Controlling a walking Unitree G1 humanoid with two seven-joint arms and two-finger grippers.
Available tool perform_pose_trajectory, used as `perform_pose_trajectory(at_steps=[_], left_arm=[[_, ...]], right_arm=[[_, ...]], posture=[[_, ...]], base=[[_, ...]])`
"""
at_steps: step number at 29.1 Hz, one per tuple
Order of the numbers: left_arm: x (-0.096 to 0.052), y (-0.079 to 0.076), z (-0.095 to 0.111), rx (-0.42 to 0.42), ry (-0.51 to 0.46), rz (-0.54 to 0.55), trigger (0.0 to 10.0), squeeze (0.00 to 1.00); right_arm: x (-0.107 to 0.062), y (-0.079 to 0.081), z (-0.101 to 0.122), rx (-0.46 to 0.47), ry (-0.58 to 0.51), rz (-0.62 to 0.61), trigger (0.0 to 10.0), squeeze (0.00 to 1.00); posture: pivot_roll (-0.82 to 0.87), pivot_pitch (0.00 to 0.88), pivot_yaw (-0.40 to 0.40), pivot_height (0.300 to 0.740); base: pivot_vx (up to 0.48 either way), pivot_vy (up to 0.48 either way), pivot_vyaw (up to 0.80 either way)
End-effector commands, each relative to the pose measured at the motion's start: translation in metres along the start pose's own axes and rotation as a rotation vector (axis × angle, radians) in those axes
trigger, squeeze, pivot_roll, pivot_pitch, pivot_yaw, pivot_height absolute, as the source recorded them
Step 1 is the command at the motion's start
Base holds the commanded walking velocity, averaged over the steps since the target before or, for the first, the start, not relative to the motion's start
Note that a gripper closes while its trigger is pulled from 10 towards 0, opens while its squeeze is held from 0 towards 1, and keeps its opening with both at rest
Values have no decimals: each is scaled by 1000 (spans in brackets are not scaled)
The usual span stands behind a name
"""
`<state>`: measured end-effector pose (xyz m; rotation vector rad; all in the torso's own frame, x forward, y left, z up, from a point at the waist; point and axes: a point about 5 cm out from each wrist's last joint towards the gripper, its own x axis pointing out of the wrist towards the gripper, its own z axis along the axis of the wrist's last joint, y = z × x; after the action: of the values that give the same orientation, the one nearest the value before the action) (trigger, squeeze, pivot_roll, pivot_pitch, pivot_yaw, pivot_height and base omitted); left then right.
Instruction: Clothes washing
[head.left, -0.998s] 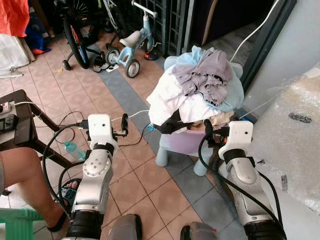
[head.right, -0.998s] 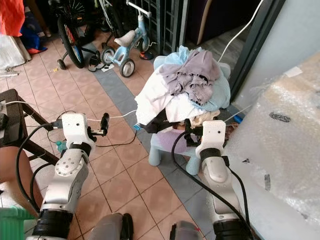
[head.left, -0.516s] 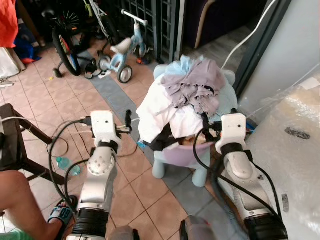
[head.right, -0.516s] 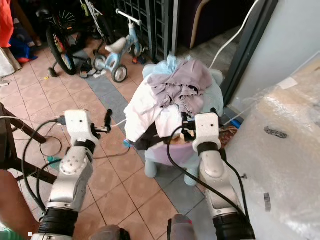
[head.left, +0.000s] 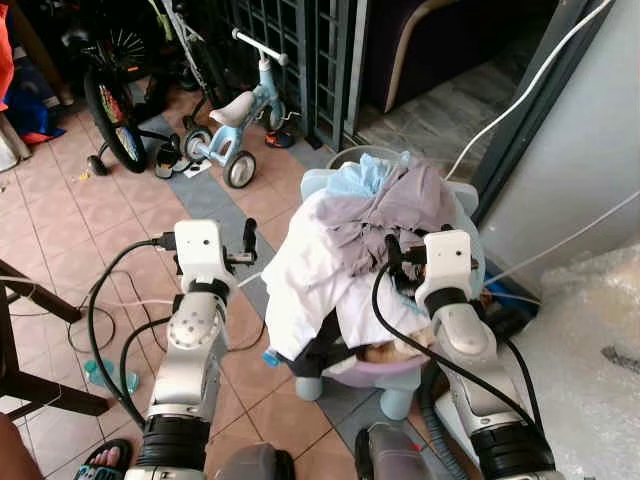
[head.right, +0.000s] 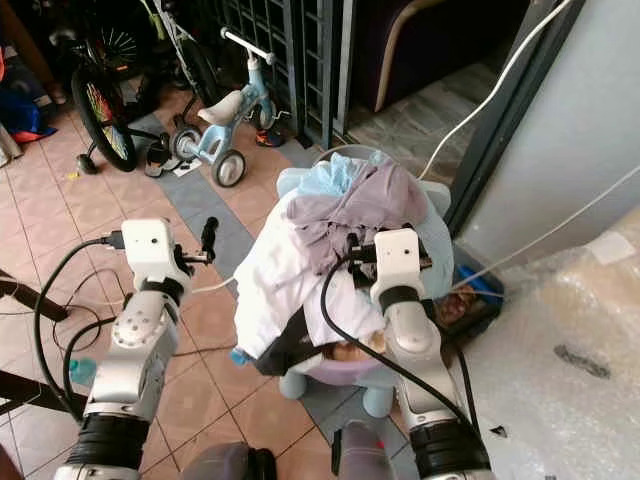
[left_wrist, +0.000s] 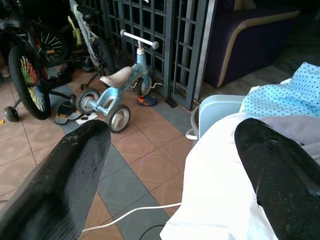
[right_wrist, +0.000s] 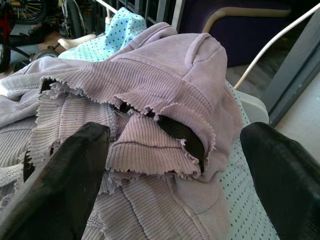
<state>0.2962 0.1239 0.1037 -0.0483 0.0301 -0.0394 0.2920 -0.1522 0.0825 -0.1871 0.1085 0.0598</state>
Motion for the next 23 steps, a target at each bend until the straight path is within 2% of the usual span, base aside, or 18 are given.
perform_pose_trajectory(at_steps=[1, 4, 6, 8, 9, 10, 11, 15, 18, 23], left_arm=[[-3, 13, -4, 12, 27, 34, 10000, 0], [-4, 12, -5, 8, 31, 23, 10000, 0], [-6, 12, -5, 18, 33, 23, 10000, 0], [-6, 12, -6, 19, 34, 22, 10000, 0], [-7, 12, -6, 21, 35, 23, 10000, 0], [-7, 13, -6, 24, 38, 28, 10000, 0], [-8, 14, -7, 27, 41, 34, 10000, 0], [-11, 17, -7, 38, 44, 38, 10000, 0], [-12, 18, -8, 40, 49, 46, 10000, 0], [-14, 16, -8, 44, 54, 47, 10000, 0]], right_arm=[[4, 11, -3, 4, 36, 48, 10000, 0], [12, 12, -5, 22, 68, 39, 10000, 0], [28, 14, 0, 25, 59, 28, 10000, 0], [33, 14, 1, 29, 71, 19, 10000, 0], [36, 15, 1, 35, 85, 7, 4588, 0], [39, 15, 0, 38, 101, -2, 1255, 0], [43, 16, 0, 35, 122, -13, 0, 0], [53, 18, -3, -35, 217, -81, 0, 0], [57, 19, -4, -70, 239, -101, 0, 0], [55, 17, -13, -79, 289, -106, 0, 0]], posture=[[-8, 112, 30, 740], [4, 115, 31, 740], [24, 115, 29, 740], [31, 114, 26, 740], [34, 114, 25, 740], [43, 114, 23, 740], [53, 115, 19, 740], [68, 117, 12, 740], [69, 120, 6, 740], [70, 122, -1, 740]], base=[[0, 0, 0], [0, 0, 0], [0, 0, 0], [0, 0, 0], [0, 0, 0], [0, 0, 0], [0, 0, 0], [0, 0, 0], [0, 0, 0], [0, 0, 0]])
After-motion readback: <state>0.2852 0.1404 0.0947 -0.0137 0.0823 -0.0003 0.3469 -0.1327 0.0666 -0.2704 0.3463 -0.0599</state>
